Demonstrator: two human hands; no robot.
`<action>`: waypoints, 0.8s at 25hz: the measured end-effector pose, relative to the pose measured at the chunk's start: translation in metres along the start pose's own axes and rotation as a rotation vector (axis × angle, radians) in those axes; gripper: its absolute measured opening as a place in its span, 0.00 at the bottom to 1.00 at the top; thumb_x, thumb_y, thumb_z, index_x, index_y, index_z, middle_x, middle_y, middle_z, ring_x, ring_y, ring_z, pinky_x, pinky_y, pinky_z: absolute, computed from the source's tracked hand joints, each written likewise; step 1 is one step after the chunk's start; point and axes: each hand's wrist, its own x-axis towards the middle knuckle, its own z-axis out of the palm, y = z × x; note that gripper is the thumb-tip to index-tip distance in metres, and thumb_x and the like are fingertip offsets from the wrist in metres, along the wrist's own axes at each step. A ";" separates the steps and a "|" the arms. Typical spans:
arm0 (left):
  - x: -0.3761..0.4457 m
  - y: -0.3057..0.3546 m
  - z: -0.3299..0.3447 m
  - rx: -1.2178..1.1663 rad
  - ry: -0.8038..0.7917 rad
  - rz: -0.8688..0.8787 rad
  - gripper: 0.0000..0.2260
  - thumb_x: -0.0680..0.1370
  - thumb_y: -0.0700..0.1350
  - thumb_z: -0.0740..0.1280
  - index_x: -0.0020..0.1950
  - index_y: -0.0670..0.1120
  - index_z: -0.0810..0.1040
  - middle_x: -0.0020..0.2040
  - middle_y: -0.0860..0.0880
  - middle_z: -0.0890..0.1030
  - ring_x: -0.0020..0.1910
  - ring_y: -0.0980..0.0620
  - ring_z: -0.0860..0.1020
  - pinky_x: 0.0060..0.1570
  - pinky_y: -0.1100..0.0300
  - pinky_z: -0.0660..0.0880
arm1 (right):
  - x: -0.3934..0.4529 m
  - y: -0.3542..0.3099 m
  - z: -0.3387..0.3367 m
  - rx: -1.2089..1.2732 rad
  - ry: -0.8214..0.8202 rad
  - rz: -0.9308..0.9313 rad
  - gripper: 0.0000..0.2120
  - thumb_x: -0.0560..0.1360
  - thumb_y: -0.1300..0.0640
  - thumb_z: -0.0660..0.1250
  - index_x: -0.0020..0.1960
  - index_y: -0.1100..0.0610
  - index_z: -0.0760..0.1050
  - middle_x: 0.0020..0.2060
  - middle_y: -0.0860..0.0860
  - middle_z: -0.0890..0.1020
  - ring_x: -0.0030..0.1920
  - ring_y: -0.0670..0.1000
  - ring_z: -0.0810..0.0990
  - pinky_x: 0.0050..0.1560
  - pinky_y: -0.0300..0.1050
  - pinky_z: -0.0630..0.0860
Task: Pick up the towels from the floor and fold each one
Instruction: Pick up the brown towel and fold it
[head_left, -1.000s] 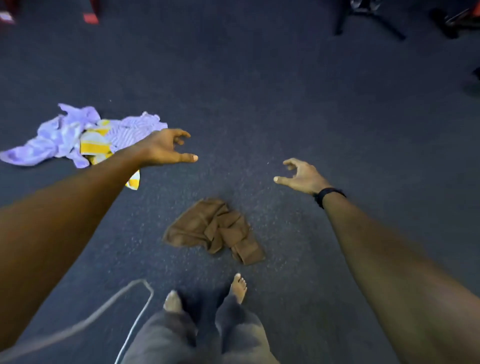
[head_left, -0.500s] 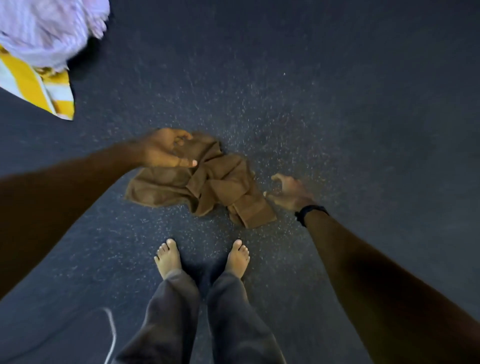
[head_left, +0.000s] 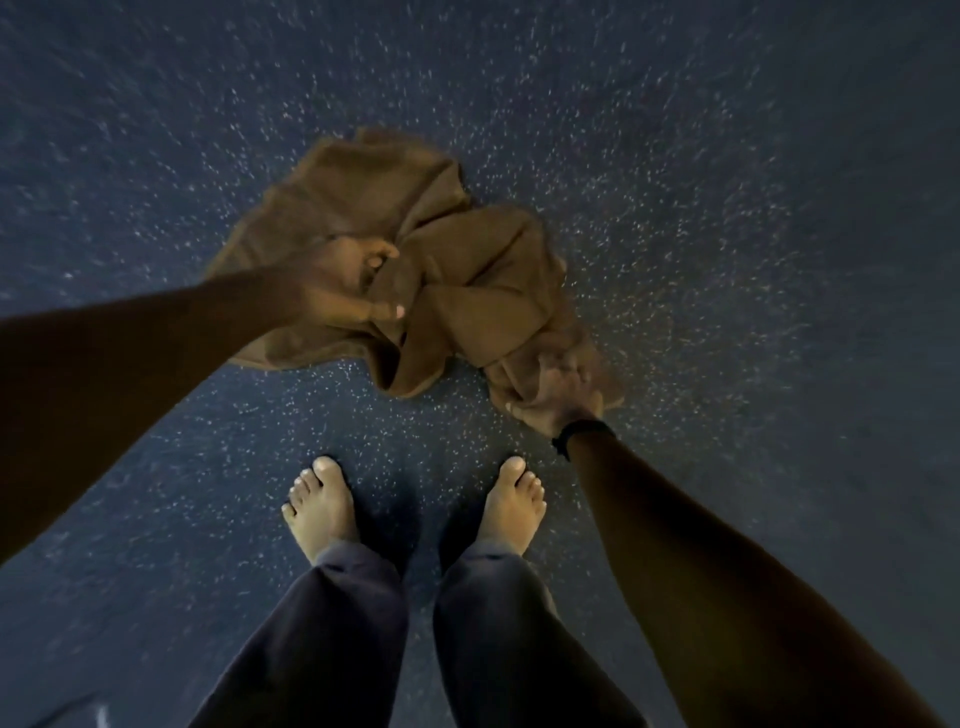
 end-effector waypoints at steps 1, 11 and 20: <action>0.000 -0.001 0.002 -0.056 0.006 -0.065 0.15 0.77 0.34 0.61 0.62 0.38 0.63 0.54 0.33 0.73 0.54 0.33 0.73 0.51 0.36 0.69 | 0.004 -0.003 0.010 -0.051 0.037 0.006 0.35 0.71 0.44 0.71 0.71 0.54 0.60 0.68 0.57 0.63 0.67 0.63 0.66 0.57 0.60 0.73; 0.009 -0.014 -0.009 0.008 0.084 -0.027 0.17 0.79 0.37 0.56 0.67 0.41 0.60 0.65 0.37 0.70 0.65 0.37 0.69 0.63 0.39 0.65 | -0.020 0.010 -0.039 -0.094 0.299 -0.049 0.15 0.83 0.57 0.53 0.67 0.58 0.67 0.59 0.60 0.76 0.60 0.61 0.76 0.57 0.52 0.72; -0.064 0.208 -0.362 0.116 -0.253 0.712 0.44 0.69 0.62 0.69 0.77 0.53 0.47 0.72 0.45 0.66 0.69 0.46 0.68 0.71 0.49 0.63 | -0.218 -0.059 -0.334 0.183 0.549 -0.568 0.06 0.76 0.64 0.61 0.47 0.54 0.69 0.45 0.52 0.77 0.43 0.56 0.76 0.38 0.46 0.65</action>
